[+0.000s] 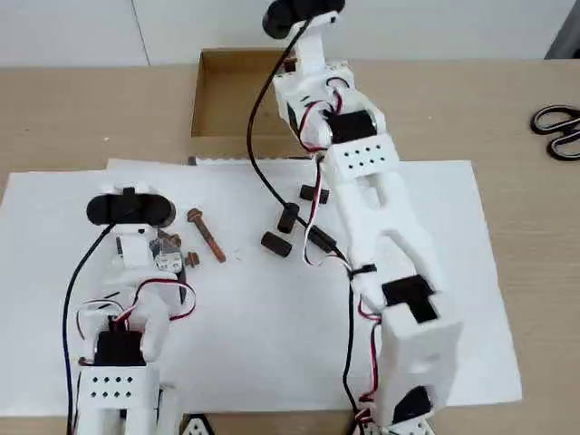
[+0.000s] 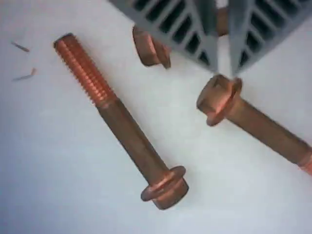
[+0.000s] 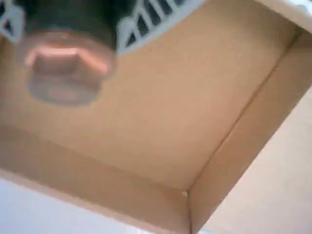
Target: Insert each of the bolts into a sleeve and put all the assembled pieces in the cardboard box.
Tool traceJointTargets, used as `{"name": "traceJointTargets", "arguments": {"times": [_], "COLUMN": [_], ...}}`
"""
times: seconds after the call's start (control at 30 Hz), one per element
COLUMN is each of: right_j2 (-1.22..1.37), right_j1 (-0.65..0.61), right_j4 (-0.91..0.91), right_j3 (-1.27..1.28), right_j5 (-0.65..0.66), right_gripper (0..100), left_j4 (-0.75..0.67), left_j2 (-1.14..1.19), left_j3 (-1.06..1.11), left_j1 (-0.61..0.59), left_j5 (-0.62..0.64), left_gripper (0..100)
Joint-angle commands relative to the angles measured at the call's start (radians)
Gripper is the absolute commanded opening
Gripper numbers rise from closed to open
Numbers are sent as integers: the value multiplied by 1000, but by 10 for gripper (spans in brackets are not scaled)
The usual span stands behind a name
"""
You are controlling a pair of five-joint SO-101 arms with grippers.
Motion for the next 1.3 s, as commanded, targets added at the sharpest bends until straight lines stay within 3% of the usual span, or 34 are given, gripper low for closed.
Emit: {"name": "traceJointTargets", "arguments": {"times": [0.0, 0.33, 0.43, 0.6, 1.0, 1.27], "right_j2": [56, 314, 352, 360, 355, 197], "right_j1": [12, 25, 24, 24, 27, 24], "right_j4": [-28, -199, -196, -114, -65, 366], "right_j3": [-160, -339, -373, -376, -377, -430], "right_j5": [21, 161, 173, 176, 172, 170], "right_gripper": [2, 5, 35, 185, 191, 191], "left_j4": [-21, -20, -20, -20, -21, -21], "left_j2": [-11, -11, -11, -11, -11, -11], "left_j3": [5, 8, 8, 8, 8, 8], "left_j1": [-6, -6, -6, -6, -5, -5], "left_j5": [-3, -3, -6, -8, -6, -5], "left_gripper": [6, 6, 6, 6, 6, 6]}}
